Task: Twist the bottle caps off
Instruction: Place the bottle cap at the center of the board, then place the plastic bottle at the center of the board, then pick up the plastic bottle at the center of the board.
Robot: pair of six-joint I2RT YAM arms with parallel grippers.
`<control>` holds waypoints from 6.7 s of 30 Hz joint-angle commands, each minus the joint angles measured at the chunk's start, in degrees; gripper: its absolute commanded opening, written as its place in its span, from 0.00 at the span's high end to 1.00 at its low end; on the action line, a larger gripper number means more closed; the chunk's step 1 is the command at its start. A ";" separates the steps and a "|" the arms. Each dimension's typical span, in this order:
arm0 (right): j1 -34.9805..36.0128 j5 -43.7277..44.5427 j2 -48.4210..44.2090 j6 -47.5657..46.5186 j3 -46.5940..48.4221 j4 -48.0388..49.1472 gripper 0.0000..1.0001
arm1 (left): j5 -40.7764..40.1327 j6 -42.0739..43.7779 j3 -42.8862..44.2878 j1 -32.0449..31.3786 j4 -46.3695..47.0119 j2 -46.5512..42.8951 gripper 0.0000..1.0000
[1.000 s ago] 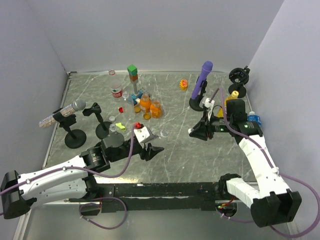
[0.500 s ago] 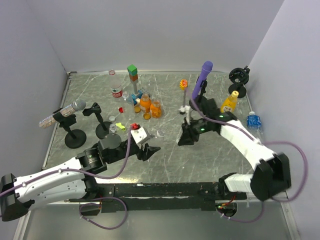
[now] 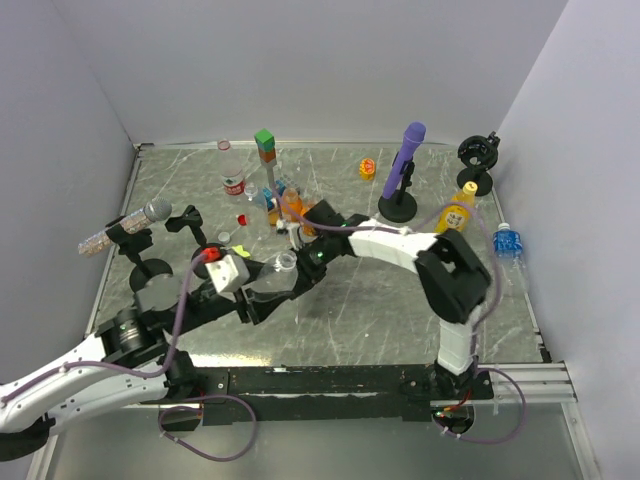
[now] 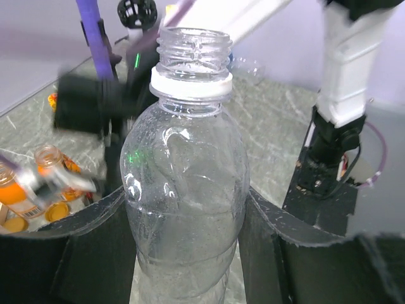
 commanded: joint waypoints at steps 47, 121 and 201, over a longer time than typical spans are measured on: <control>-11.03 -33.39 -38.81 -41.09 -1.49 -18.93 0.01 | 2.26 -4.20 -11.63 0.06 17.29 0.35 0.73; 3.31 15.13 -4.28 -15.46 25.49 -0.08 0.98 | -14.97 -10.96 11.49 0.06 -20.58 -11.15 0.03; -52.23 7.47 -65.80 -13.88 -22.06 -7.99 0.01 | -5.32 -11.14 10.94 8.30 6.75 19.67 0.03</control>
